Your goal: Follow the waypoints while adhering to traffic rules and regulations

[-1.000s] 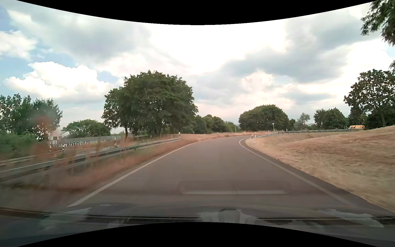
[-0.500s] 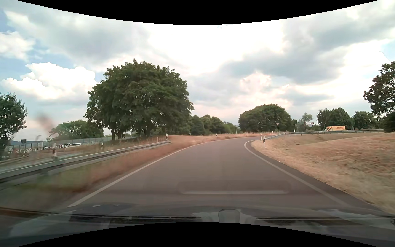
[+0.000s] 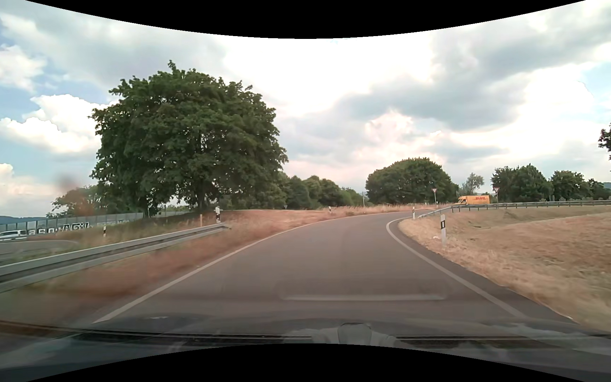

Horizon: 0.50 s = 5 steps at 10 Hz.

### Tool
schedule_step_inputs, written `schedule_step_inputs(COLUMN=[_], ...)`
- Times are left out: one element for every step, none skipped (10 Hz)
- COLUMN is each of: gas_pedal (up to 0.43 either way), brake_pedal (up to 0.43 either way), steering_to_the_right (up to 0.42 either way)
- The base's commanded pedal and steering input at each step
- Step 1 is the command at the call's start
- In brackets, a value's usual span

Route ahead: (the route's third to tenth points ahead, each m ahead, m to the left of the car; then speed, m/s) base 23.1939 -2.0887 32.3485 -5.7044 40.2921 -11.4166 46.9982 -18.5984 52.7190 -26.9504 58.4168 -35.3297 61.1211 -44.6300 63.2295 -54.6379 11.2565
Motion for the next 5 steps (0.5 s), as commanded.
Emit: schedule_step_inputs(gas_pedal=[0.11,0.098,0.098,0.098,0.098], brake_pedal=[0.0,0.0,0.0,0.0,0.0], steering_to_the_right=[0.017,0.018,0.018,0.018,0.018])
